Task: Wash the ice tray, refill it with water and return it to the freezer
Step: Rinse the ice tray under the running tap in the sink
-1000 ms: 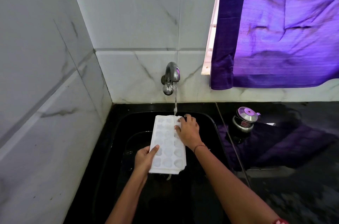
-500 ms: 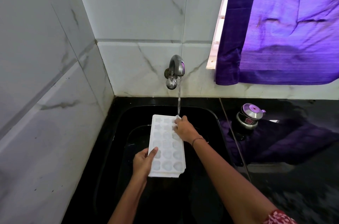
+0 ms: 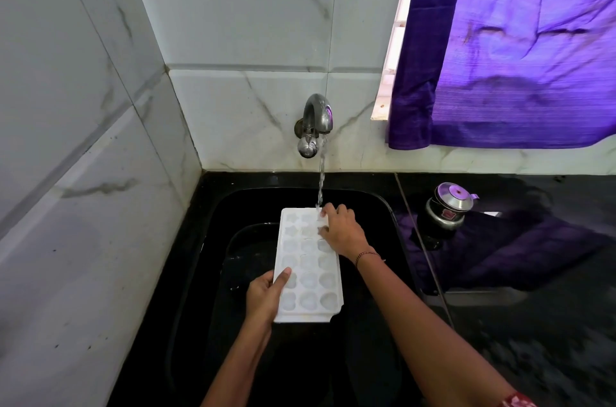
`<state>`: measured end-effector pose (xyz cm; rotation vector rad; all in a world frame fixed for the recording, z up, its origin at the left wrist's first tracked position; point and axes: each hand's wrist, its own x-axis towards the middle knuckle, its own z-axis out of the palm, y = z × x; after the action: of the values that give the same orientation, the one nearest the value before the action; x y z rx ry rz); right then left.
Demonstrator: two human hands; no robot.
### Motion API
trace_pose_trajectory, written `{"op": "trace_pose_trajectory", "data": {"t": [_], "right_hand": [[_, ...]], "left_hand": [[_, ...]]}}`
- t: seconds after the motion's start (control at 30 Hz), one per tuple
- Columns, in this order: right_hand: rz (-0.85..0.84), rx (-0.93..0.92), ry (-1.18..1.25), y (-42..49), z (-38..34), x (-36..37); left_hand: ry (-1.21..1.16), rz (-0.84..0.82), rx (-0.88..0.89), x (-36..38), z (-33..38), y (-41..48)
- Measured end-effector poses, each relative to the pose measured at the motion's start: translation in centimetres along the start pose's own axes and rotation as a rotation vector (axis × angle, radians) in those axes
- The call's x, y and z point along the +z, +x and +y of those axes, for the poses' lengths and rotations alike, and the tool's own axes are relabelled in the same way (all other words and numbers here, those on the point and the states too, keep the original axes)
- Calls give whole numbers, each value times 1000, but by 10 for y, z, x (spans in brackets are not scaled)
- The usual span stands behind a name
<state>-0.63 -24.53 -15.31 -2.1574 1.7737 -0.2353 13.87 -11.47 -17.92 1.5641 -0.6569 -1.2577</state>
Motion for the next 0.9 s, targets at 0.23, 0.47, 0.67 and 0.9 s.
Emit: {"op": "trace_pose_trajectory", "data": {"t": [0.23, 0.47, 0.67, 0.9], "right_hand": [[113, -102, -130, -9, 0, -3], [78, -60, -92, -7, 0, -3], [54, -73, -115, -4, 3, -6], [-22, -76, -163, -2, 7, -12]], "left_hand": [[38, -29, 29, 4, 2, 7], [46, -51, 31, 9, 5, 5], [53, -62, 40, 11, 8, 5], [51, -76, 30, 9, 7, 5]]}}
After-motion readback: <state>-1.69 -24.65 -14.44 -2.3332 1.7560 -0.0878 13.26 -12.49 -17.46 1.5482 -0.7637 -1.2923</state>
